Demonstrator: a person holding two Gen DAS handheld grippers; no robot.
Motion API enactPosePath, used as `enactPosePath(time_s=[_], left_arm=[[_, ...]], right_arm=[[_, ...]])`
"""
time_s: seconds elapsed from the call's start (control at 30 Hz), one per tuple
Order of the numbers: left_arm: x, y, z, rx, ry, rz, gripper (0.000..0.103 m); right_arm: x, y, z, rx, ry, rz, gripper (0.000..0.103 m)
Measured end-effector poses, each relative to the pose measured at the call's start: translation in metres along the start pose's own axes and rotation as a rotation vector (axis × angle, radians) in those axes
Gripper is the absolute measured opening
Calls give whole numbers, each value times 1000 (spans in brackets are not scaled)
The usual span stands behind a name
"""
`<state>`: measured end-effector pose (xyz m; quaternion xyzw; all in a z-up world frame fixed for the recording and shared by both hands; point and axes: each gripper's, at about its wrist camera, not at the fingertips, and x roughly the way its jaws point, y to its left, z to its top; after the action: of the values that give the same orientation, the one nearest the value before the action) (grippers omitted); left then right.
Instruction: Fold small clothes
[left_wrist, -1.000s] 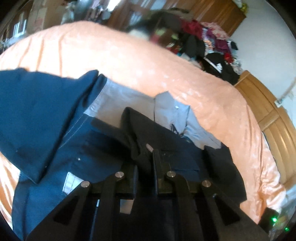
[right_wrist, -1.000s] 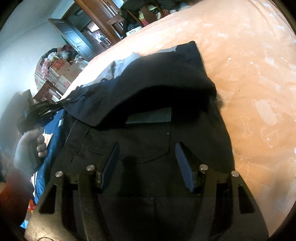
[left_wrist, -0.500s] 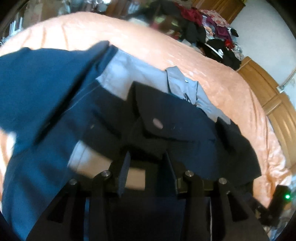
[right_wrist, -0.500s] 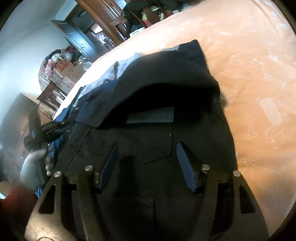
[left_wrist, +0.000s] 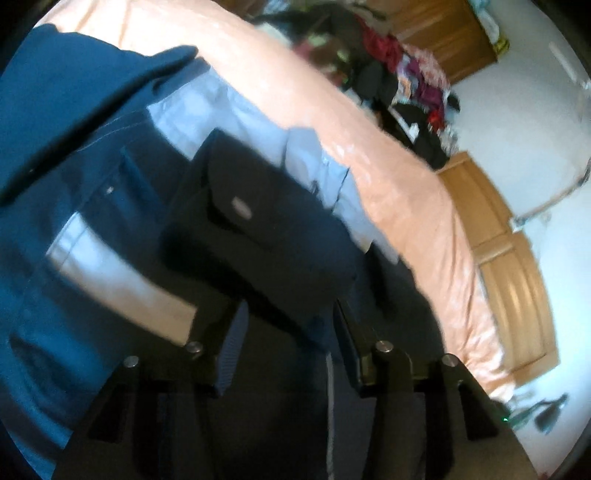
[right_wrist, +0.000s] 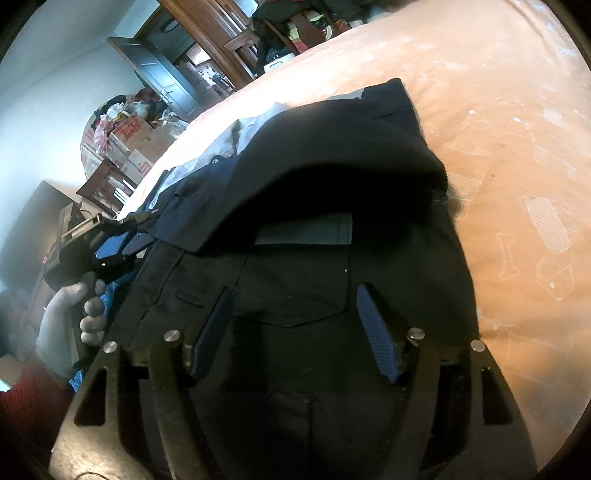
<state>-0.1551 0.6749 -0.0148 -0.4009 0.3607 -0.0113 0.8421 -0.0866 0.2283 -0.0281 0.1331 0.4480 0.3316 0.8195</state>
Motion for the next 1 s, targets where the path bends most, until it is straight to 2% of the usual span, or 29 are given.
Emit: enactPosePath(time_s=[0.17, 0.3, 0.37, 0.47, 0.5, 0.57, 0.6, 0.63, 0.73, 0.77, 0.8, 0.87, 0.9, 0.93, 1.0], left_arm=[[18, -3, 6, -17, -20, -6, 47], [14, -19, 12, 42, -97, 6, 44], [13, -18, 15, 36, -120, 16, 44], [24, -11, 24, 11, -115, 41, 43], [27, -10, 25, 12, -109, 52, 39], [33, -9, 31, 15, -88, 73, 14], [31, -13, 33, 29, -92, 68, 5], [26, -19, 34, 55, -109, 67, 4], [-12, -57, 39, 231, -245, 36, 5], [-14, -58, 41, 263, -255, 54, 5], [-7, -49, 46, 259, -227, 90, 6], [15, -14, 55, 168, -128, 177, 6], [27, 5, 56, 122, -77, 196, 5], [32, 17, 54, 81, -56, 177, 5], [31, 18, 52, 85, -75, 162, 5]], right_arm=[[1, 2, 0, -5, 4, 2, 71], [1, 3, -1, -5, 5, 4, 71], [2, 3, -1, -5, 5, 4, 71], [2, 3, -1, -5, 6, 5, 72], [2, 3, -1, -5, 6, 5, 72], [2, 3, -2, -6, 6, 5, 72], [2, 3, -2, -6, 6, 5, 72], [2, 3, -2, -6, 6, 5, 72], [1, 1, -2, -7, 6, 8, 72], [1, 1, -3, -6, 5, 10, 72], [1, 1, -3, -5, 5, 12, 72], [0, 0, -2, -5, 6, 14, 72], [-1, 1, -1, -4, 7, 8, 71], [-5, 3, 1, -5, 11, 1, 71], [-16, 10, 8, -21, -1, 14, 65]])
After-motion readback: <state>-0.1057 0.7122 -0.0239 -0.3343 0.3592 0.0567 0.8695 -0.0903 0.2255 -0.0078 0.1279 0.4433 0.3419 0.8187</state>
